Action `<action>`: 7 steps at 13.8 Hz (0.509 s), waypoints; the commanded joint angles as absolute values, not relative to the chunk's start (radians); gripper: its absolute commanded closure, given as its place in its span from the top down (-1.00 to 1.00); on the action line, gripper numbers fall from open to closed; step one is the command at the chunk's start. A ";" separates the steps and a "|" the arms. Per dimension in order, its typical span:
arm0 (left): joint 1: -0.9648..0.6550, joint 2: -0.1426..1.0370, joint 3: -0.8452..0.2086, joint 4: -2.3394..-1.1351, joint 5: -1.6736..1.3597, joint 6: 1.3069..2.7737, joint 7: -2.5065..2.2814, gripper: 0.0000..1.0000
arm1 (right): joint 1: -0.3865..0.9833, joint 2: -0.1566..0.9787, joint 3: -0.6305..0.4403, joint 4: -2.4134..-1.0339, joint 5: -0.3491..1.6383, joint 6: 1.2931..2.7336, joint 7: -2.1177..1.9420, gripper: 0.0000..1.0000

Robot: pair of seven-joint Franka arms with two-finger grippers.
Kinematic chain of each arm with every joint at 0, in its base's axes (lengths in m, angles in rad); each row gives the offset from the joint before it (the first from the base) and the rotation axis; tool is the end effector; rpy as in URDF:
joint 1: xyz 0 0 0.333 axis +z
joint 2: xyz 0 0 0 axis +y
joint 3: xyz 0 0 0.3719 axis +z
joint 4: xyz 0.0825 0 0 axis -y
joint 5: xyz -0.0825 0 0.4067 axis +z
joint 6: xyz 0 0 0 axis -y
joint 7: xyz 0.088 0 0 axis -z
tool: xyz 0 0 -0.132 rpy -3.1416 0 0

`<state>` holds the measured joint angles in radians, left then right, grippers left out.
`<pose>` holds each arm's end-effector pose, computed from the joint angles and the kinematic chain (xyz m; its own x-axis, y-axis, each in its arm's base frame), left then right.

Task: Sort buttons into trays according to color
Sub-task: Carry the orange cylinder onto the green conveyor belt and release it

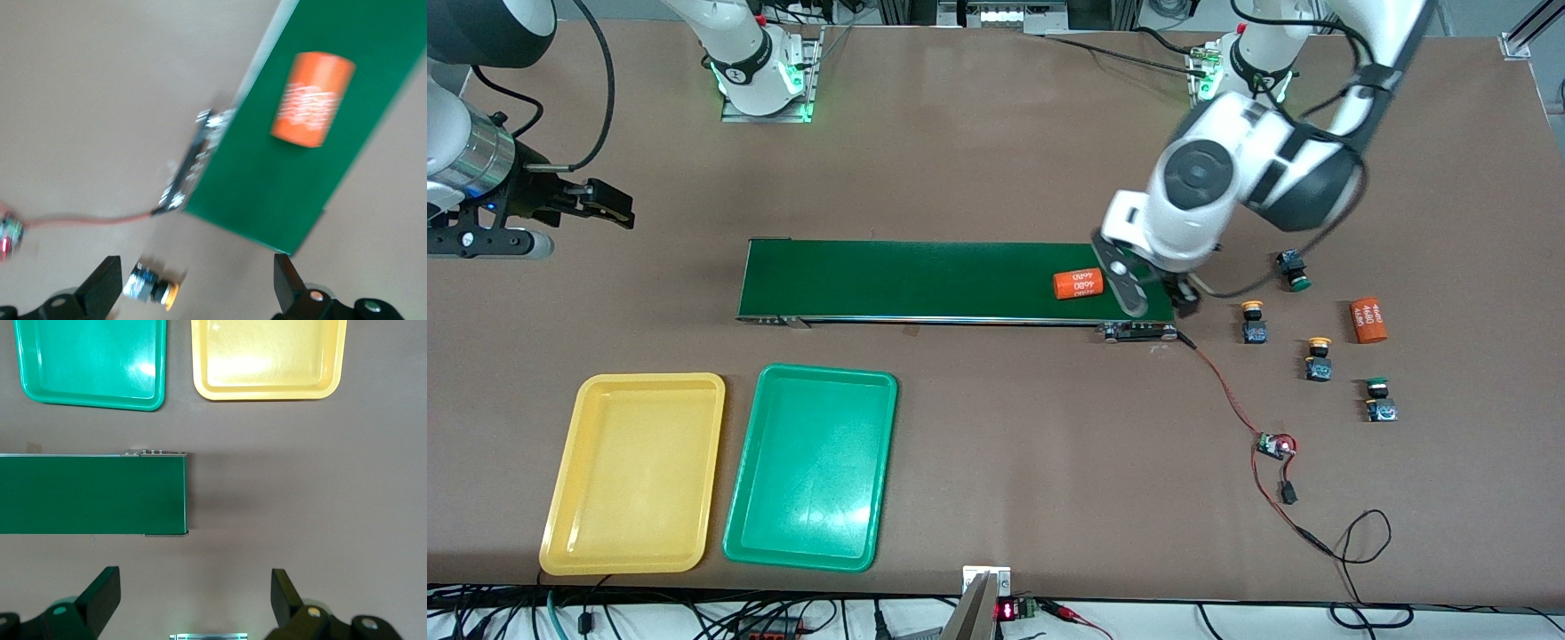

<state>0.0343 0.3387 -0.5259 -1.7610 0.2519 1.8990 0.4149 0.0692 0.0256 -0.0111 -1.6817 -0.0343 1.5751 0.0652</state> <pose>0.5994 -0.2617 0.4012 0.5376 -0.8279 -0.1601 -0.8378 -0.5459 0.0096 0.5753 0.0290 0.5867 0.9916 -0.0074 -0.1293 -0.0019 -0.9991 0.0428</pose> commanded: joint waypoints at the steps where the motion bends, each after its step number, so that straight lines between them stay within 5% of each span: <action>1: 0.127 0.368 -0.532 -1.715 0.230 1.881 0.238 1.00 | 0.067 0.017 -0.006 -1.692 -0.031 1.574 0.072 1.00; 7: 0.241 0.394 -0.514 -1.712 0.244 1.875 -0.128 1.00 | 0.069 0.018 -0.006 -1.694 -0.029 1.580 0.074 1.00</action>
<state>0.2155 0.3798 -0.5113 -1.7386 0.2504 1.8987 -0.0259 0.0693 0.0282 -0.0103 -1.6817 -0.0342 1.5751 0.0653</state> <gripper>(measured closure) 0.000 0.000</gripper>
